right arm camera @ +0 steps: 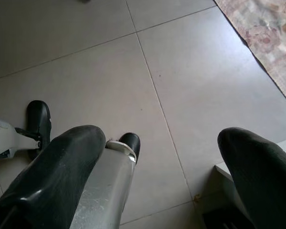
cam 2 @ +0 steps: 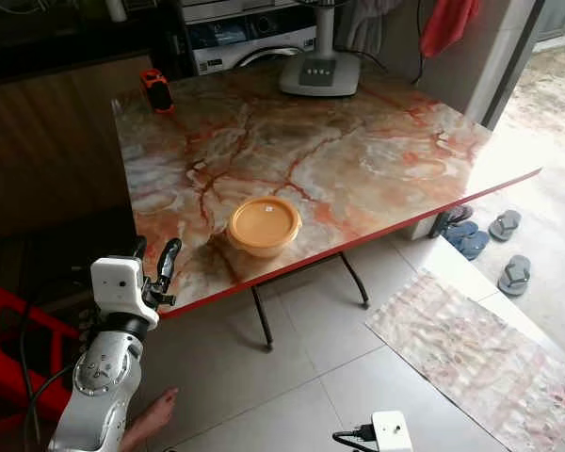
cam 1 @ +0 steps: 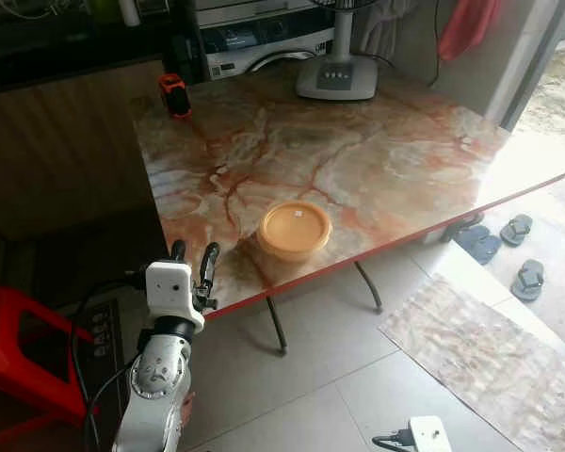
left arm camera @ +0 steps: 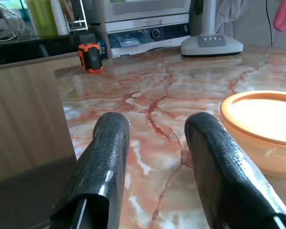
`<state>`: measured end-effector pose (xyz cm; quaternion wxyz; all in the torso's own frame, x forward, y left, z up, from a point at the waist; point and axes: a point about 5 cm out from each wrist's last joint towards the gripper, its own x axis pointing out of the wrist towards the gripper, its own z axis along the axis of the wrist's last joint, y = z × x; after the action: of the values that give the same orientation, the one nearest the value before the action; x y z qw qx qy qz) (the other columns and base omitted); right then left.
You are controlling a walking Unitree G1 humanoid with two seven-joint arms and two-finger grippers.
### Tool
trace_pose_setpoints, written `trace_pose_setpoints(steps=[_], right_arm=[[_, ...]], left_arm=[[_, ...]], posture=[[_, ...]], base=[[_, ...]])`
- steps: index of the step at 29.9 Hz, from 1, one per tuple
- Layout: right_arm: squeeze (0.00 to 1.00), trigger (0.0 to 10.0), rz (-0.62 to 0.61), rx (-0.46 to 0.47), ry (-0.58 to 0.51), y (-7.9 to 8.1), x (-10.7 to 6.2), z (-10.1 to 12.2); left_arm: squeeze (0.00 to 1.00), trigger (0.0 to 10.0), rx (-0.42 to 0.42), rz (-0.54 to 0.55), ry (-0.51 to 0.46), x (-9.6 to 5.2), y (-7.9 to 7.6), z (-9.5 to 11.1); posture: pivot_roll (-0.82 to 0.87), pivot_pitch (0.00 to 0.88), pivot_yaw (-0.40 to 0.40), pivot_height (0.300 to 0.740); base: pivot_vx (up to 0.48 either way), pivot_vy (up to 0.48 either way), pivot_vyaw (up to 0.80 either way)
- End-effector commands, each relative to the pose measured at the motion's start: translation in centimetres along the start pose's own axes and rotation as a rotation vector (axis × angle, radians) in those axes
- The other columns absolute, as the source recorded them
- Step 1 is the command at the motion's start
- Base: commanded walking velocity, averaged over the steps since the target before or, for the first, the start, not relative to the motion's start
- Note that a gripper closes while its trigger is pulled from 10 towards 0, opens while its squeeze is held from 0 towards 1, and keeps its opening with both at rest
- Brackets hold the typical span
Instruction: Restocking fridge
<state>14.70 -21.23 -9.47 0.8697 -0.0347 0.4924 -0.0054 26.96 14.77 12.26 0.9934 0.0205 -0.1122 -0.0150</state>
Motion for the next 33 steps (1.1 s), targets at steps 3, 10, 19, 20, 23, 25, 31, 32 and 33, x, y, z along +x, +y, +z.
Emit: trace_pose_setpoints(steps=[3, 10, 19, 20, 23, 25, 31, 32, 33], right_arm=[[0.00, 10.0, 0.003, 0.013, 0.002, 0.15, -0.01, -0.14], [0.00, 10.0, 0.005, 0.001, -0.004, 0.10, 0.00, -0.02], [0.00, 10.0, 0.003, 0.012, -0.010, 0.08, 0.00, 0.06], [0.00, 10.0, 0.003, 0.014, -0.011, 0.08, 0.00, 0.07], [0.00, 10.0, 0.005, 0.008, -0.008, 0.10, 0.01, 0.06], [0.00, 10.0, 0.004, 0.008, -0.007, 0.09, 0.00, 0.04], [0.00, 10.0, 0.008, -0.005, -0.003, 0.09, 0.01, 0.03], [0.00, 10.0, 0.008, -0.005, -0.004, 0.09, 0.00, 0.03], [0.00, 10.0, 0.008, -0.004, -0.004, 0.09, 0.00, 0.03]], left_arm=[[0.00, 10.0, 0.002, -0.009, 0.009, 0.15, -0.09, -0.05], [0.00, 10.0, 0.001, -0.006, 0.012, 0.08, -0.01, -0.08], [0.00, 10.0, -0.008, -0.004, 0.014, 0.20, -0.06, -0.06], [0.00, 10.0, -0.008, -0.004, 0.014, 0.22, -0.06, -0.06], [0.00, 10.0, -0.011, -0.005, 0.012, 0.26, -0.10, -0.02], [0.00, 10.0, -0.014, -0.004, 0.013, 0.23, -0.11, -0.02], [0.00, 10.0, -0.009, -0.009, 0.010, 0.23, -0.14, 0.05], [0.00, 10.0, -0.009, -0.009, 0.010, 0.23, -0.14, 0.06], [0.00, 10.0, -0.009, -0.010, 0.009, 0.23, -0.15, 0.07]], posture=[[-0.02, 0.055, 0.039, 0.740], [-0.02, 0.061, 0.038, 0.740], [-0.02, 0.061, 0.038, 0.740], [-0.02, 0.061, 0.038, 0.740], [-0.02, 0.062, 0.037, 0.740], [-0.02, 0.062, 0.038, 0.740], [-0.01, 0.064, 0.036, 0.740], [-0.01, 0.064, 0.036, 0.740], [-0.01, 0.064, 0.036, 0.740]], base=[[0.000, 0.000, -0.59], [0.138, 0.000, 0.00], [0.265, 0.000, 0.00], [0.285, 0.000, 0.00], [0.295, 0.000, 0.00], [0.294, 0.000, 0.00], [0.296, 0.000, 0.00], [0.292, 0.000, 0.00], [0.296, 0.000, 0.00]])
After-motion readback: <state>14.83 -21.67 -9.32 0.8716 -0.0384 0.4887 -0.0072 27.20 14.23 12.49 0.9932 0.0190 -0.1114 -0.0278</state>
